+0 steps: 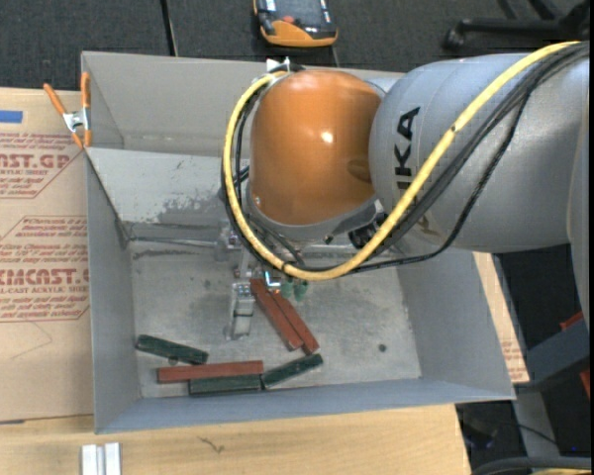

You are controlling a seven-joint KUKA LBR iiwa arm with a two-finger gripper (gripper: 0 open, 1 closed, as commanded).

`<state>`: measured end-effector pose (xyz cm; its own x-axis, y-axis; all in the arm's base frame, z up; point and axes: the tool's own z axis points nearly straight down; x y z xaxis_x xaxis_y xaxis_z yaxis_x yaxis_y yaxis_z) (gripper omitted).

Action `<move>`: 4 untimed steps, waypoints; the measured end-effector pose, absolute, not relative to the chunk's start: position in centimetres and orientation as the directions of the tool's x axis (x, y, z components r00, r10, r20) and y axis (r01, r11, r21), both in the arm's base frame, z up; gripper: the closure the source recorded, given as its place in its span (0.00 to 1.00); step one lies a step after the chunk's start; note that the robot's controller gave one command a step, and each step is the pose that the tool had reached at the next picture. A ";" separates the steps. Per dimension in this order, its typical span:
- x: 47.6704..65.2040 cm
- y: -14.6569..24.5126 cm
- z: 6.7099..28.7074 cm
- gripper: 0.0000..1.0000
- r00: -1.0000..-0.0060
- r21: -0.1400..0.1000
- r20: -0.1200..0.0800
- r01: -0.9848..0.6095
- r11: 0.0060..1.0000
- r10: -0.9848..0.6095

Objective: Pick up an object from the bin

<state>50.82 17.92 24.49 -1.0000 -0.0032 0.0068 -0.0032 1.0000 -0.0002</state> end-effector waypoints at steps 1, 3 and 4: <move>51.0 17.8 24.9 0.00 -1.000 0.001 -0.001 -0.001 1.000 -0.001; 49.4 23.7 16.0 0.00 -0.996 0.002 0.000 -0.086 0.996 -0.086; 49.7 24.3 13.7 0.00 -0.993 0.001 0.000 0.118 0.993 0.118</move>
Offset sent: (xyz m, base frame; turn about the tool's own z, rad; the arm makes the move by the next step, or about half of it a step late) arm -0.0143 0.0628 -0.1749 -0.0285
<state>49.73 24.33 13.69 -0.9931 0.1175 -0.0001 0.1175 0.9931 0.0008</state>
